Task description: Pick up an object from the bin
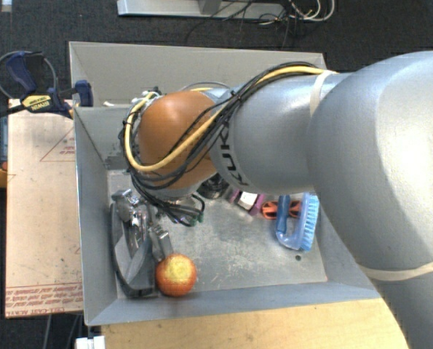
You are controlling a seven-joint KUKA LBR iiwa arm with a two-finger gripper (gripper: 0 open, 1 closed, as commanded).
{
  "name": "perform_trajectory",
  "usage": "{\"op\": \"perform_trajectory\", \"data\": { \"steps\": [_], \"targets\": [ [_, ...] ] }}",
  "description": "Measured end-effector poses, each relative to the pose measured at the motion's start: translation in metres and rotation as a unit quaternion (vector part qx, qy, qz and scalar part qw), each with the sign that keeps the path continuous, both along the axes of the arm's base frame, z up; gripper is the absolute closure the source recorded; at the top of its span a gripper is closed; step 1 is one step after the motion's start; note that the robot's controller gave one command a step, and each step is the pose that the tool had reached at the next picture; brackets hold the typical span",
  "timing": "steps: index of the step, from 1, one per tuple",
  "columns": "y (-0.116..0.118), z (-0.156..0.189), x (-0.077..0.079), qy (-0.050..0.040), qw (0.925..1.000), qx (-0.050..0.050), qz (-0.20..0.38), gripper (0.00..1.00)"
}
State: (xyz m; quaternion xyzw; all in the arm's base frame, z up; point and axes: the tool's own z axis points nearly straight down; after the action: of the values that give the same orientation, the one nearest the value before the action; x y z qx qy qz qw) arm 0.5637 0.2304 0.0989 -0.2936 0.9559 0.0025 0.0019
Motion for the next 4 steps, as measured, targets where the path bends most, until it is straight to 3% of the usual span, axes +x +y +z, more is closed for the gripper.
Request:
{"op": "perform_trajectory", "data": {
  "steps": [1,2,4],
  "targets": [
    [-0.055,-0.02,-0.069,-0.0279,0.9992,0.012,-0.024,0.0],
    [-0.036,-0.021,-0.025,-0.0203,0.9919,0.009,0.125,1.0],
    [-0.036,-0.009,-0.026,-0.018,0.9919,0.009,0.125,1.0]
  ]
}}
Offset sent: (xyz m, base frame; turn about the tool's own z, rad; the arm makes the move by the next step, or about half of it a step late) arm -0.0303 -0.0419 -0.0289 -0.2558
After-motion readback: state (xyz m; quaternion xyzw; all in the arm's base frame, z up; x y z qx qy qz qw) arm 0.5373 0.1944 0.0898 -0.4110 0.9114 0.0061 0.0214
